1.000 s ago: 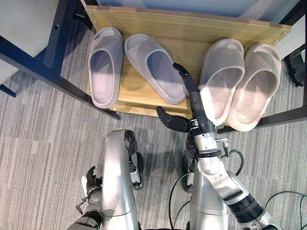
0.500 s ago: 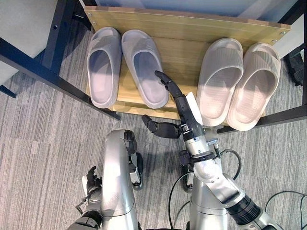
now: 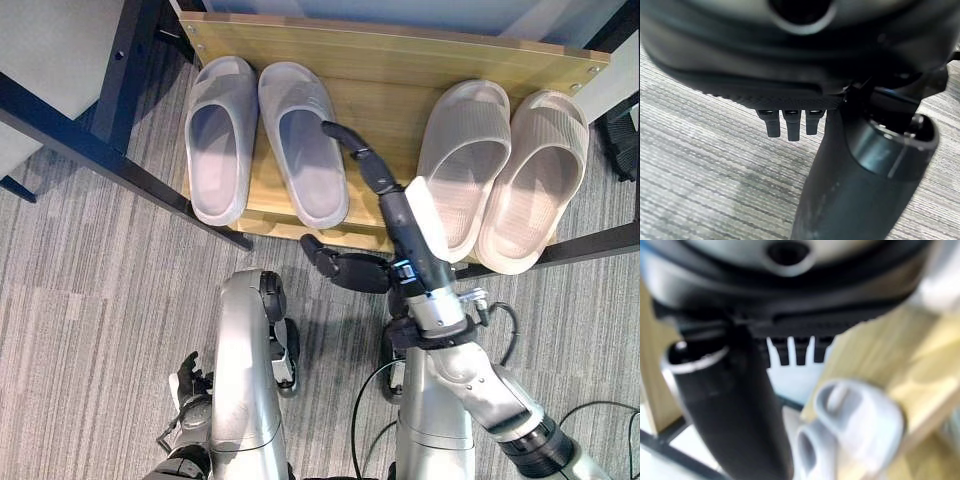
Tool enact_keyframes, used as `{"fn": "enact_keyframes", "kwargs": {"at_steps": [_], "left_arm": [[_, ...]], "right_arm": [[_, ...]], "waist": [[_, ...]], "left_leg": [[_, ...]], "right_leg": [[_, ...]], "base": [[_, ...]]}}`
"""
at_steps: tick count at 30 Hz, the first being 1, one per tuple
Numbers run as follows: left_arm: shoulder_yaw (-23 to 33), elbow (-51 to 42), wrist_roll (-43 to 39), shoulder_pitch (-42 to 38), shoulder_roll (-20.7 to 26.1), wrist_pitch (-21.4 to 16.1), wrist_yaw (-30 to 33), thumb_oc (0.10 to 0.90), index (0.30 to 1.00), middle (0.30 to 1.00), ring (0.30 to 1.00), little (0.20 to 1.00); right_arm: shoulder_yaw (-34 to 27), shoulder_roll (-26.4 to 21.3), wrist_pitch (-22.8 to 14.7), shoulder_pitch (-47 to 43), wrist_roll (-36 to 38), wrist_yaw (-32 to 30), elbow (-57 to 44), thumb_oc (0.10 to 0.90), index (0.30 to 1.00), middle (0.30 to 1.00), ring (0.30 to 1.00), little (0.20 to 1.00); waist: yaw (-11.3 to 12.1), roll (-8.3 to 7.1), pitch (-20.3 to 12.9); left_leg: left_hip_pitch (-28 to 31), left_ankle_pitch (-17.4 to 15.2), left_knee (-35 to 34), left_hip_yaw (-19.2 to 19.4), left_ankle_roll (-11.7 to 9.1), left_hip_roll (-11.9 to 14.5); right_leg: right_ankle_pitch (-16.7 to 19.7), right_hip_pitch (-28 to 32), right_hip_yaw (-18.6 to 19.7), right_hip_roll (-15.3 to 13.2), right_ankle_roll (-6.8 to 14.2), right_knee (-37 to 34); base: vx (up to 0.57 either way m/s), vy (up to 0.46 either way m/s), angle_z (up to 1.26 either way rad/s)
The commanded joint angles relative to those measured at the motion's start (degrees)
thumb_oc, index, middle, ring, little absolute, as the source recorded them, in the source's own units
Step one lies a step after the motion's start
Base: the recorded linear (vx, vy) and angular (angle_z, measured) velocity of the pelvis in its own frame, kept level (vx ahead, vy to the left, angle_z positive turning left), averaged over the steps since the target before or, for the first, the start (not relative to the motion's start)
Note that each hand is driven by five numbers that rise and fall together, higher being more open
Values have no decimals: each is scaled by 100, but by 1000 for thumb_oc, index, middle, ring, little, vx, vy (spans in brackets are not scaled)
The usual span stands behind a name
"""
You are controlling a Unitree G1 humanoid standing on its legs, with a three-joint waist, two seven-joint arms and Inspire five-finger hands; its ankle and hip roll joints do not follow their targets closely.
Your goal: Arrange the slippers neatly on the shoe rack.
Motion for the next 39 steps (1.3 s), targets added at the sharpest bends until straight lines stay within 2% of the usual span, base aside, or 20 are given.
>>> {"fn": "enact_keyframes", "kwargs": {"at_steps": [1,5,11,16,19,23,39], "left_arm": [[-68,170,54,448,143,-290,332,800,900,900,900,900],[-145,181,57,429,91,-264,333,800,900,900,900,900],[-176,265,54,344,84,-190,289,800,900,900,900,900],[-174,294,76,334,93,-158,270,800,900,900,900,900],[-172,312,79,361,84,-144,252,800,900,900,900,900],[-253,295,144,362,85,-121,280,800,900,900,900,900],[-390,451,169,222,161,56,160,800,900,900,900,900]], "right_arm": [[-171,-5,-551,-139,-462,-431,-1310,800,900,900,900,900],[-7,139,-394,72,-162,-262,-998,800,900,900,900,900],[211,304,-373,-6,136,-138,-723,800,900,900,900,900],[300,419,-208,-110,69,-153,-395,800,900,900,900,900],[197,489,11,-132,-313,-364,-186,800,900,900,900,900],[214,626,126,-159,-302,-378,21,800,900,900,900,900],[945,1074,94,-979,987,106,805,800,900,900,900,900]], "waist": [[282,-132,-156],[269,-129,-156],[258,-136,-156],[262,-138,-156],[262,-133,-156],[270,-127,-156],[347,-103,-156]], "left_leg": [[313,-306,152,-857,-32,-179],[313,-305,178,-841,-34,-186],[313,-289,157,-830,-40,-184],[313,-292,156,-823,-50,-174],[313,-297,159,-822,-42,-176],[313,-304,168,-819,-37,-192],[313,-297,222,-821,-69,-191]], "right_leg": [[675,274,632,32,-493,-99],[654,274,622,13,-492,-66],[660,274,618,10,-500,-79],[680,275,630,23,-490,-71],[692,275,644,30,-490,-71],[685,275,640,33,-488,-59],[739,276,628,59,-481,-25]], "base": [[0,0,0],[0,0,0],[0,0,0],[0,0,0],[0,0,0],[0,0,0],[0,0,0]]}}
